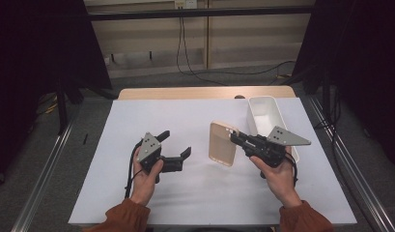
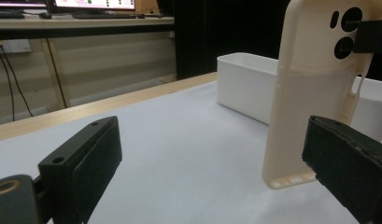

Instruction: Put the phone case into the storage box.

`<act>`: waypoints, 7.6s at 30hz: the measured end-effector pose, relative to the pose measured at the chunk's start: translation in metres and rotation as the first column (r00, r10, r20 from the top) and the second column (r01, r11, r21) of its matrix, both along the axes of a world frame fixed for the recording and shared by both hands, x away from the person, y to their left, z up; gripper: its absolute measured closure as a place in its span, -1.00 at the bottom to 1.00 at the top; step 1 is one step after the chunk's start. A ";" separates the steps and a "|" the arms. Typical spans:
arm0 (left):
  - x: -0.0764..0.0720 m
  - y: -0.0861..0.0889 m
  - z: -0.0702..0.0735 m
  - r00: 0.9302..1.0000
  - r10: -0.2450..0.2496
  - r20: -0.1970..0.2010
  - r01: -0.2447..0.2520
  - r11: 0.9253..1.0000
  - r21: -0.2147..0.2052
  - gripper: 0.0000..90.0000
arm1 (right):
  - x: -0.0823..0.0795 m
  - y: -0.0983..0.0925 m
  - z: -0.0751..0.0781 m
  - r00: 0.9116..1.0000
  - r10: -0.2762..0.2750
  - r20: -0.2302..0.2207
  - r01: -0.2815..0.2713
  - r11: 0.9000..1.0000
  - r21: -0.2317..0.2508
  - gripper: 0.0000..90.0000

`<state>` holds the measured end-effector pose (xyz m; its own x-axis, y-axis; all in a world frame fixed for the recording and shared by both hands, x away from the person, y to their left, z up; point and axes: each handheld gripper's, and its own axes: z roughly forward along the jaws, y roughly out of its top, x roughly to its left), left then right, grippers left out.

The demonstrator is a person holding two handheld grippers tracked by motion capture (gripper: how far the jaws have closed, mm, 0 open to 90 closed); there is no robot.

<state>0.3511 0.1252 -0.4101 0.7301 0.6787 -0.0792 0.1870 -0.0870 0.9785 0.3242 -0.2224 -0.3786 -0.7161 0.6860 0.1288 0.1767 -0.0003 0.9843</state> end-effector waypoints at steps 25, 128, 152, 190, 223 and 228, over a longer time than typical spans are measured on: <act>-0.028 0.085 -0.002 0.987 0.161 0.012 -0.161 0.987 0.018 -0.91 | 0.002 -0.024 0.008 0.999 -0.045 0.024 0.045 0.999 0.013 0.79; -0.036 0.101 -0.007 0.982 0.187 -0.031 -0.188 0.982 -0.005 -0.92 | 0.110 -0.128 0.056 0.947 -0.312 0.072 0.316 0.947 -0.061 0.79; -0.034 0.101 -0.008 0.982 0.183 -0.041 -0.184 0.983 -0.010 -0.93 | 0.122 -0.121 0.036 0.951 -0.302 0.063 0.307 0.947 -0.094 0.79; -0.032 0.103 -0.010 0.982 0.185 -0.041 -0.185 0.983 0.007 -0.93 | 0.144 -0.118 -0.005 0.949 -0.316 -0.006 0.313 0.941 -0.126 0.79; -0.029 0.101 -0.011 0.982 0.182 -0.045 -0.181 0.983 0.015 -0.92 | 0.157 -0.128 -0.017 0.928 -0.373 -0.005 0.363 0.904 -0.224 0.77; -0.030 0.101 -0.011 0.983 0.178 -0.042 -0.177 0.984 0.013 -0.92 | 0.161 -0.127 -0.017 0.925 -0.381 -0.007 0.369 0.901 -0.230 0.76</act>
<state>0.3215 0.2263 -0.4212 0.5941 0.7981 -0.1007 0.2419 -0.0579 0.9686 0.4851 -0.3497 -0.3955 -0.3969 0.9174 -0.0272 0.2556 0.1389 0.9568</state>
